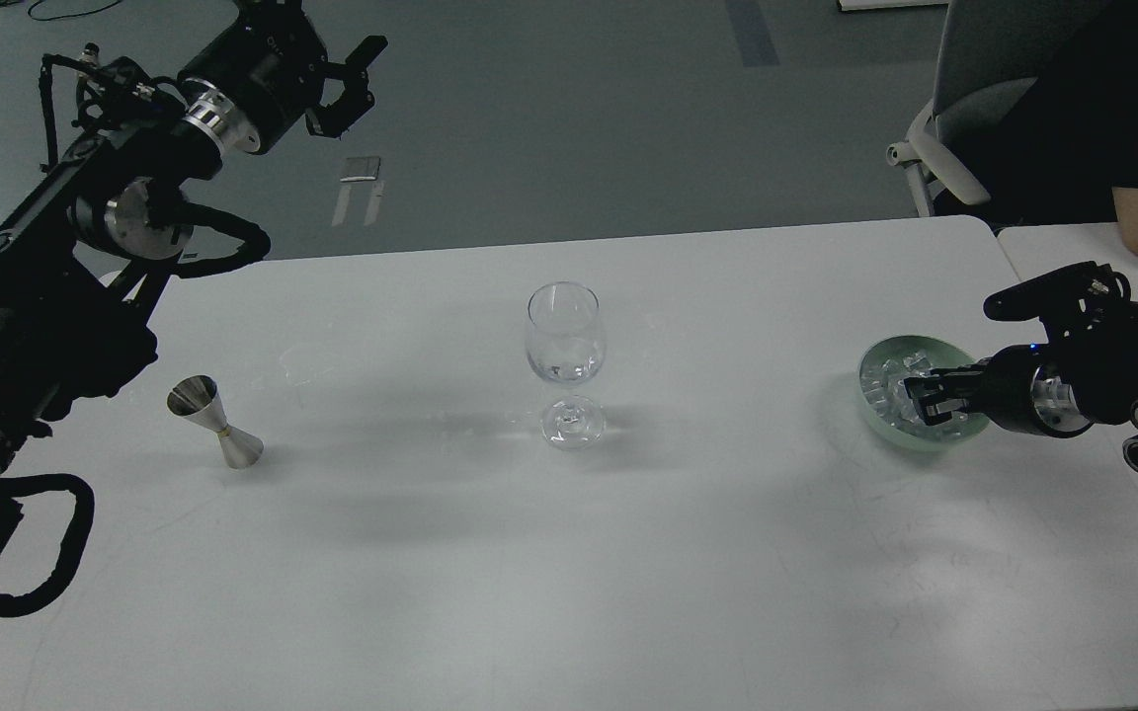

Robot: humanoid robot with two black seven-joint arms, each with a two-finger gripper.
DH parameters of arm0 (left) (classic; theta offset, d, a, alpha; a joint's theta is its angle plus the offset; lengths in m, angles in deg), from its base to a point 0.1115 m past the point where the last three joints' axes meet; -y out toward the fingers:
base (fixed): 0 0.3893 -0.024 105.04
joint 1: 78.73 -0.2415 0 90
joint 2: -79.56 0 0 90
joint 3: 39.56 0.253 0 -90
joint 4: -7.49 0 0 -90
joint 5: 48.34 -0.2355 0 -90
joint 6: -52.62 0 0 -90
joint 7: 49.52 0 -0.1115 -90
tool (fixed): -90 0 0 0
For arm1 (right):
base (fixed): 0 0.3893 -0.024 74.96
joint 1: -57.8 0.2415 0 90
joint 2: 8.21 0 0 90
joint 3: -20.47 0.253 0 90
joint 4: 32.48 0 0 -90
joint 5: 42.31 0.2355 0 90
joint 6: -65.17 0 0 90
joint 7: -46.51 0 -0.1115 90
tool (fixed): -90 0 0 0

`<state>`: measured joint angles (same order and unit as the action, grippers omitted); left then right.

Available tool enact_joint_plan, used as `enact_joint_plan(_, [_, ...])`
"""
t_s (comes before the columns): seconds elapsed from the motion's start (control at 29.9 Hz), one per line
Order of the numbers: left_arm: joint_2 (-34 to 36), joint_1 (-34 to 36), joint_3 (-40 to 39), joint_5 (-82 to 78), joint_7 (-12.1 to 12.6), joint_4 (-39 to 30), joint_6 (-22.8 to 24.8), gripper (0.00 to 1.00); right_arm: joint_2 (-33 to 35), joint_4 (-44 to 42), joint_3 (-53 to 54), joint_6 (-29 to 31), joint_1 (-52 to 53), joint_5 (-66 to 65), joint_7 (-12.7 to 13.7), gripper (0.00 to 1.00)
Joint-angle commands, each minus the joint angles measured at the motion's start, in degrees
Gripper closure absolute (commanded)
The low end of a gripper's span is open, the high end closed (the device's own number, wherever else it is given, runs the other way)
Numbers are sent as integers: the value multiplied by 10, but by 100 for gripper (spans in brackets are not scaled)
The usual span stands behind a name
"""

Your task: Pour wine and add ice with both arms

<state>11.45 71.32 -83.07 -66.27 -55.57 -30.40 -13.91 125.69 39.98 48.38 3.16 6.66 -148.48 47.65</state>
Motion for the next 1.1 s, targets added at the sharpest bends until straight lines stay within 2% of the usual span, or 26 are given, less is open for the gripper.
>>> enact_joint_plan(0.0, [0, 0, 0, 0, 0, 0, 0, 1, 0, 4, 1, 0, 0, 0, 0, 82])
enact_joint_plan(0.33, [0, 0, 1, 0, 0, 0, 0, 1, 10, 26, 21, 0, 1, 4, 4, 83])
enact_joint_plan(0.64, [-2, -7, 1, -1, 0, 0, 0, 1, 82, 103, 62, 0, 18, 58, 5, 82])
enact_joint_plan(0.84, [-2, -7, 1, 0, 0, 0, 5, 1, 113, 138, 70, 0, 101, 105, 5, 82])
enact_joint_plan(1.0, [-2, -7, 2, 0, 0, 0, 7, 1, 105, 139, 69, 0, 184, 117, 7, 82])
enact_joint_plan(1.07, [-2, -7, 2, 0, 0, 0, 7, 1, 78, 137, 65, 0, 222, 117, 13, 82])
